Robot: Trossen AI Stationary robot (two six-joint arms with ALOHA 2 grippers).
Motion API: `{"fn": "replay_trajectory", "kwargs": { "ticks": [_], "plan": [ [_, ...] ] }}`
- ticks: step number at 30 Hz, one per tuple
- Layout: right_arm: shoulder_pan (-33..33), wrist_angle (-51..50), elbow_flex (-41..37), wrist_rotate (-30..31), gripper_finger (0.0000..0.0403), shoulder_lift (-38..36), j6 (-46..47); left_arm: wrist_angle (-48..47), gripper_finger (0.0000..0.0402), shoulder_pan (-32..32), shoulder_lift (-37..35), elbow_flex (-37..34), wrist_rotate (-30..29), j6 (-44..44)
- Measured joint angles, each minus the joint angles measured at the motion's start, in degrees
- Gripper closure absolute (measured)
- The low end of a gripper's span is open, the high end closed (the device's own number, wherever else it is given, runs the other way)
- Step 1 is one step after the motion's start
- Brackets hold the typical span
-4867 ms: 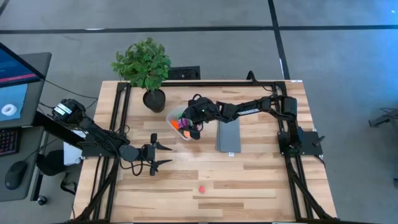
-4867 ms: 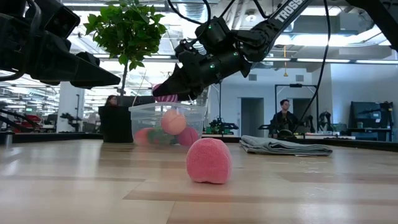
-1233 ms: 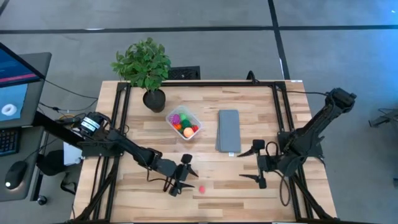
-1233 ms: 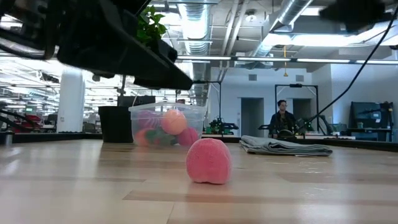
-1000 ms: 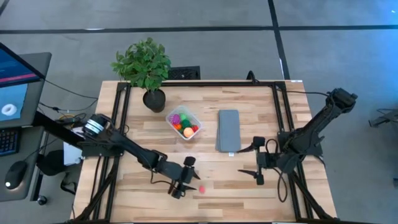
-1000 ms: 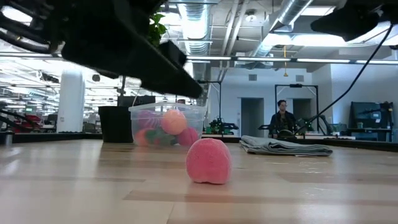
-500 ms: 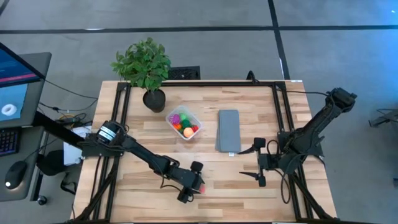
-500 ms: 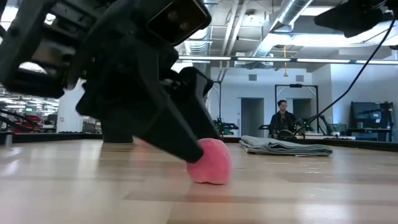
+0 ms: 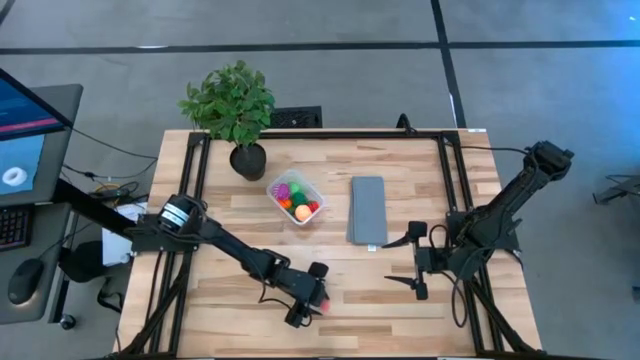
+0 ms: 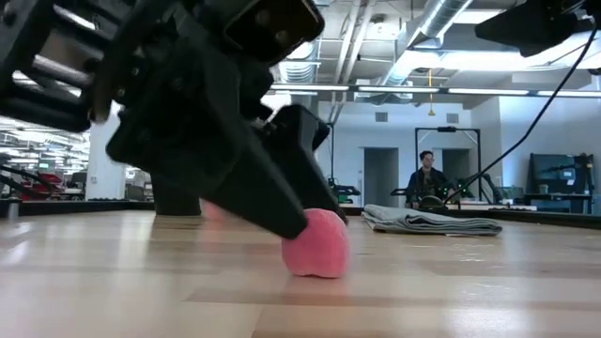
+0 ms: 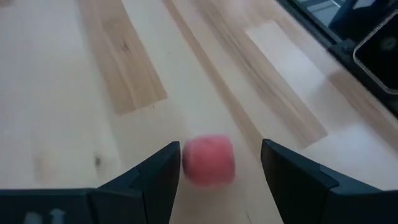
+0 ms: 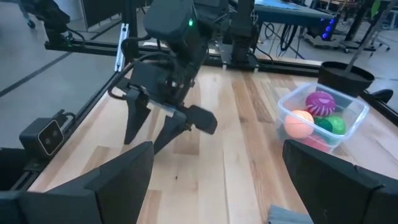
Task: Pick and placing Produce into tupperware
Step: Put the pink peach into the transparent bin
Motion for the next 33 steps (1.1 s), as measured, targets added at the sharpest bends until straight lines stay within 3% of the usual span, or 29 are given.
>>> {"fn": "replay_trajectory", "kwargs": {
  "ticks": [19, 33],
  "plan": [
    [0.0, 0.0, 0.0, 0.0, 0.0023, 0.0, 0.5, 1.7, 0.0191, 1.7, 2.3, 0.2, 1.3, 0.2],
    [0.0, 0.0, 0.0, 0.0, 0.0023, 0.0, 0.5, 1.7, 0.0246, 1.7, 2.3, 0.2, 2.2, 0.6]
  ]
}}
